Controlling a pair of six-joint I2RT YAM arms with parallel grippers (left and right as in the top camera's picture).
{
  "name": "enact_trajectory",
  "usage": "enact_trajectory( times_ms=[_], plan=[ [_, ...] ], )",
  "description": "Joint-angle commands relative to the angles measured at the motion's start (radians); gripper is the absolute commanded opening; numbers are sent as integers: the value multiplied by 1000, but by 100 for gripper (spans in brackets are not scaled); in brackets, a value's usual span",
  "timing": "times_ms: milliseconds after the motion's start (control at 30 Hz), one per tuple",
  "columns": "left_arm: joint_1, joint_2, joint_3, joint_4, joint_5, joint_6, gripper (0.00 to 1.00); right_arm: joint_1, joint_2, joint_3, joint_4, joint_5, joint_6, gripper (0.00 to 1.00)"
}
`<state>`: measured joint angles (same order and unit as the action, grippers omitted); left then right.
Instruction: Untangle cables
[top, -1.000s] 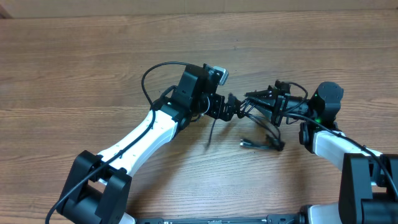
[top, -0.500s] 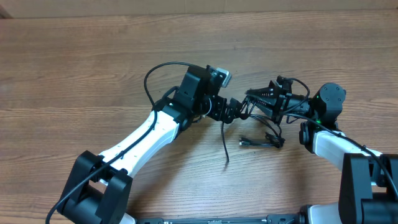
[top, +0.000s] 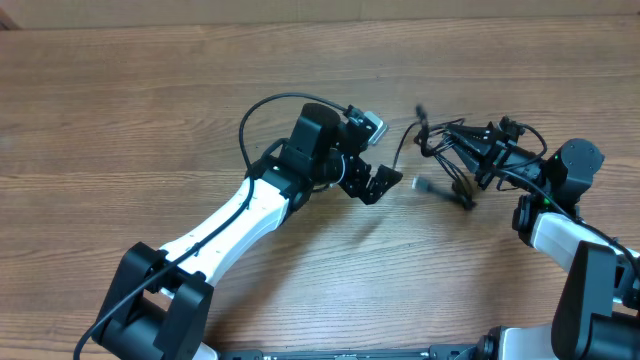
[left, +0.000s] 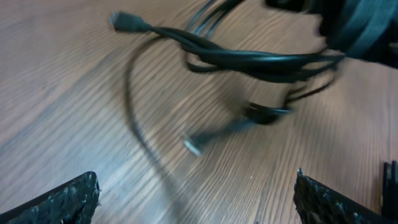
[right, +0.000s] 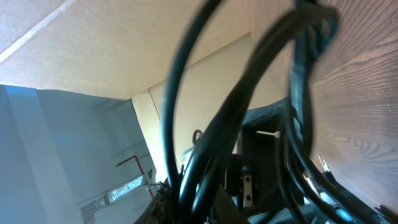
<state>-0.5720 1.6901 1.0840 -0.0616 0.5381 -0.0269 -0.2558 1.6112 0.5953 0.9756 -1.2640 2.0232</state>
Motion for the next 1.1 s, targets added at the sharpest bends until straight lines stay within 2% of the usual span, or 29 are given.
enact_trajectory(
  times_ms=[0,200,367,467,567,767,900,967,1067],
  plan=[
    [-26,-16,11,15,79,145,100,0,-16,7,11,-2,138,13],
    [-38,-16,11,14,61,418,100,4,-16,7,12,-48,138,13],
    [-37,-16,11,14,-90,475,100,4,-16,7,34,-111,126,10],
    [-37,-16,11,16,-96,566,97,4,-16,7,56,-136,96,4],
    [-38,-16,11,22,-92,683,91,4,-16,7,57,-173,93,4],
    [-38,-16,11,112,-39,697,93,4,-16,7,64,-185,93,4],
    [-39,-16,11,126,81,697,88,4,-16,7,64,-186,93,4],
    [-39,-16,11,123,100,696,84,4,-16,7,64,-186,93,4],
    [-39,-16,11,122,118,697,82,4,-16,7,64,-190,93,4]
  ],
)
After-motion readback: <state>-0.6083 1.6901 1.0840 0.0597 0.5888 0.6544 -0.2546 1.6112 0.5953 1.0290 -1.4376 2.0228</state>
